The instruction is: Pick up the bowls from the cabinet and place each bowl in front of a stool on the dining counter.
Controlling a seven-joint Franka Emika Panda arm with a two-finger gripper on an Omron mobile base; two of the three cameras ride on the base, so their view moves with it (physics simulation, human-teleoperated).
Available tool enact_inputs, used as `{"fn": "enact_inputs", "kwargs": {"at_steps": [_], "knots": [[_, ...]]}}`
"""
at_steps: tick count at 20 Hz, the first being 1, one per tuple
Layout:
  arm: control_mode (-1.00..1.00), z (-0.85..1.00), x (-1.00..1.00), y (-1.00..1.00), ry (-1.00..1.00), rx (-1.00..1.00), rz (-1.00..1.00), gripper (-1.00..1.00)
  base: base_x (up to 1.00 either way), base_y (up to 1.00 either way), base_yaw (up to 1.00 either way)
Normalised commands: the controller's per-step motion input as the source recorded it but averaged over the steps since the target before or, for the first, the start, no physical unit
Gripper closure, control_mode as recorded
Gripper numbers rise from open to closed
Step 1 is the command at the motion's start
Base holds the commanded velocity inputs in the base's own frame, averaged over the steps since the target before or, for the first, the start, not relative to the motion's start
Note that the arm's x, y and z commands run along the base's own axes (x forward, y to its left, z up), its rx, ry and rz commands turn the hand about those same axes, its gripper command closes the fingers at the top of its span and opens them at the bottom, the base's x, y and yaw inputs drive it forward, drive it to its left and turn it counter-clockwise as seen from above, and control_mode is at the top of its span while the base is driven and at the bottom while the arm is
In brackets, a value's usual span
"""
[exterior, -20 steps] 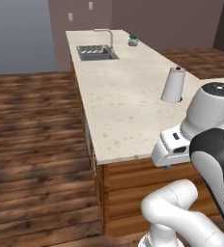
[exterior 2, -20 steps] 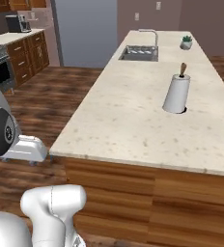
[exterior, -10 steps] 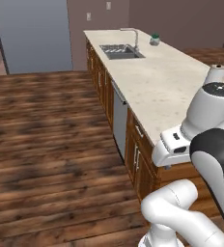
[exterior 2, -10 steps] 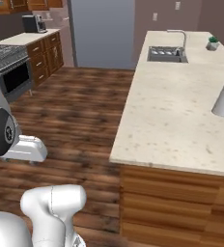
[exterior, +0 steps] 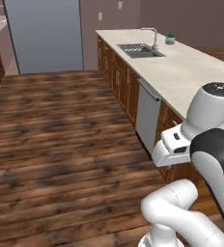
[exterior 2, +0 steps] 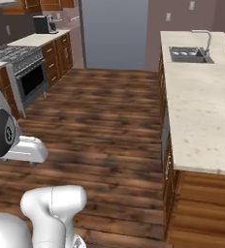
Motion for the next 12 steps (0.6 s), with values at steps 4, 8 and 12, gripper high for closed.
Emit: {"fn": "enact_inputs", "kwargs": {"at_steps": [4,8,12], "knots": [[1.00,0.00,0.00,0.00,0.00,0.00,0.00,-1.00,0.65,0.95,-0.07],[1.00,0.00,0.00,0.00,0.00,0.00,0.00,-1.00,0.91,0.53,-0.03],[1.00,0.00,0.00,0.00,0.00,0.00,0.00,-1.00,1.00,0.27,-0.02]]}}
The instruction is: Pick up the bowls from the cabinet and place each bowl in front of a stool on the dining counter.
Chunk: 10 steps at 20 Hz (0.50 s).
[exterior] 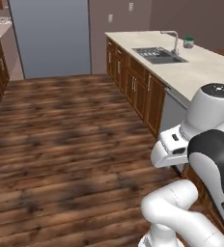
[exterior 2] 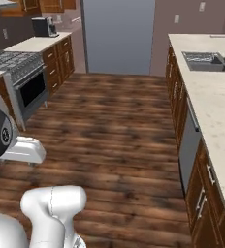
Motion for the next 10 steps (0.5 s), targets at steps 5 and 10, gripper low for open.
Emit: {"fn": "enact_inputs", "kwargs": {"at_steps": [5,10], "knots": [[1.00,0.00,0.00,0.00,0.00,0.00,0.00,-1.00,1.00,0.07,0.00],[1.00,0.00,0.00,0.00,0.00,0.00,0.00,-1.00,1.00,0.00,0.00]]}}
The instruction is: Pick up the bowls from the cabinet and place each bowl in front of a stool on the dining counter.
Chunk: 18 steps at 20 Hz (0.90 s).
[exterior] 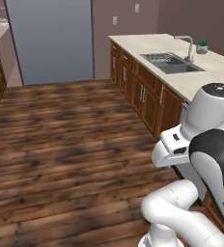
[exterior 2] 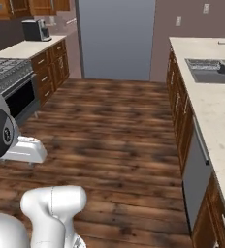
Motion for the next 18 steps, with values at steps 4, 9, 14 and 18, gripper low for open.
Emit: {"fn": "enact_inputs", "kwargs": {"at_steps": [4,9,14,18], "knots": [[1.00,0.00,0.00,0.00,0.00,0.00,0.00,-1.00,1.00,0.00,0.00],[1.00,0.00,0.00,0.00,0.00,0.00,0.00,-1.00,1.00,0.00,0.00],[1.00,0.00,0.00,0.00,0.00,0.00,0.00,-1.00,1.00,0.03,0.00],[1.00,0.00,0.00,0.00,0.00,0.00,0.00,-1.00,1.00,0.21,0.00]]}}
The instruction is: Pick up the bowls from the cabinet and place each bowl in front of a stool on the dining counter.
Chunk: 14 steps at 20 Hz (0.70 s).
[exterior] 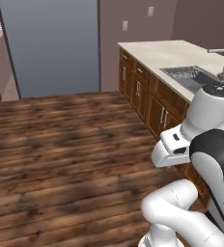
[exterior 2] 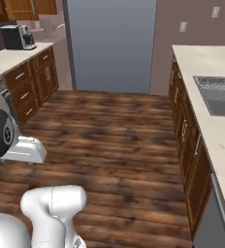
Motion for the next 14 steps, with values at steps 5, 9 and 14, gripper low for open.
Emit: {"fn": "enact_inputs", "kwargs": {"at_steps": [5,9,14], "knots": [[1.00,0.00,0.00,0.00,0.00,0.00,0.00,-1.00,1.00,0.53,0.00],[1.00,0.00,0.00,0.00,0.00,0.00,0.00,-1.00,1.00,0.70,0.00],[1.00,0.00,0.00,0.00,0.00,0.00,0.00,-1.00,1.00,0.76,0.00]]}}
